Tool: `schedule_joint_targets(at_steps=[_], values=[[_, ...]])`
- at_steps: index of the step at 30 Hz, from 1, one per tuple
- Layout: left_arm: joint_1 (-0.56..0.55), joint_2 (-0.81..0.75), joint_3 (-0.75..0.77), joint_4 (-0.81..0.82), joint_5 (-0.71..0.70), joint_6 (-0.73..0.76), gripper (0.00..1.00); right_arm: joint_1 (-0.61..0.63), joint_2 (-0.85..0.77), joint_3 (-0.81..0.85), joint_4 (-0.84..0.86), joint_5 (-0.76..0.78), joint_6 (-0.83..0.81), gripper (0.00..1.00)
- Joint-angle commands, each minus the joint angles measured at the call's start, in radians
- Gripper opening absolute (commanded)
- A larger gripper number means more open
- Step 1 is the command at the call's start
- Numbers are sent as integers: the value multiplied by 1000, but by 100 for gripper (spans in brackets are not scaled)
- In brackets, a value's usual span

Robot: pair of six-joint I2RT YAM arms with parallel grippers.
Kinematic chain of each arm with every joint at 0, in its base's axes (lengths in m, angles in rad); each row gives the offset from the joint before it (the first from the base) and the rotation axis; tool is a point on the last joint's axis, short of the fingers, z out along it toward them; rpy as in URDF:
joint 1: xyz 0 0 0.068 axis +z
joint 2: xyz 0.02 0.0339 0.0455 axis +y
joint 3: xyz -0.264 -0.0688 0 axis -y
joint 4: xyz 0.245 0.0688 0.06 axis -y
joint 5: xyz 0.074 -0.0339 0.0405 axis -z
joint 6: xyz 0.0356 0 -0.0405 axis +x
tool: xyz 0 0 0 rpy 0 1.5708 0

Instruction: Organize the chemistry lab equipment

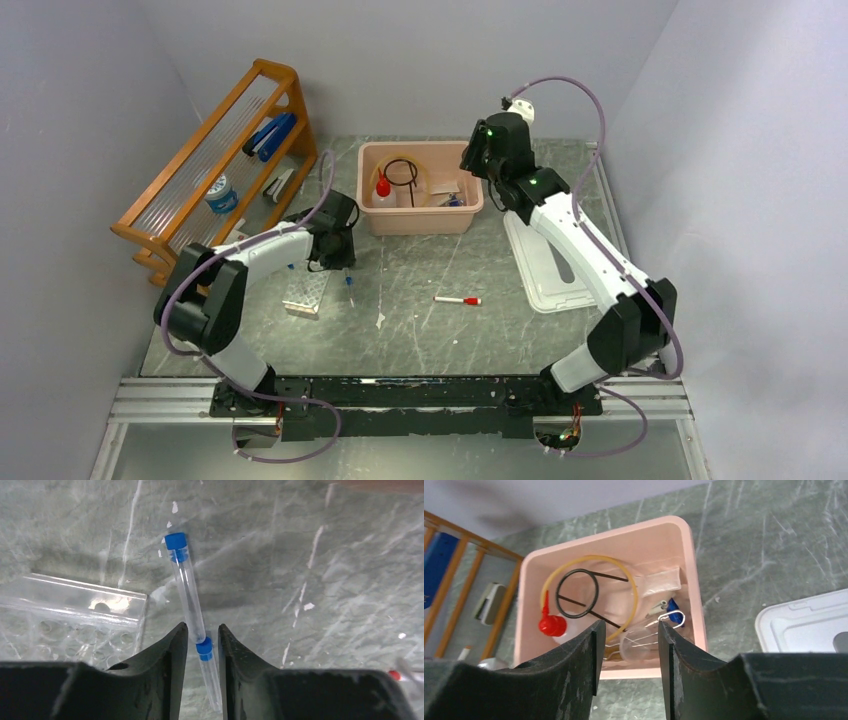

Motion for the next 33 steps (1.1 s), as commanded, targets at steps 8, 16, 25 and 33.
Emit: schedule_joint_targets(at_steps=[8,16,25,33], values=[[-3,109,-39,99,-56,-17,35,-1,-67,-75,102,-77,-7,45],[-6,116,-35,104,-66,3,10,-1,-73,-98,113,-134,1,44],[-23,-120,-4,65,-75,110,5,9,-52,-113,203,-494,-26,45],[-24,-349,-29,175,30,281,5,123,93,8,122,-589,37,51]])
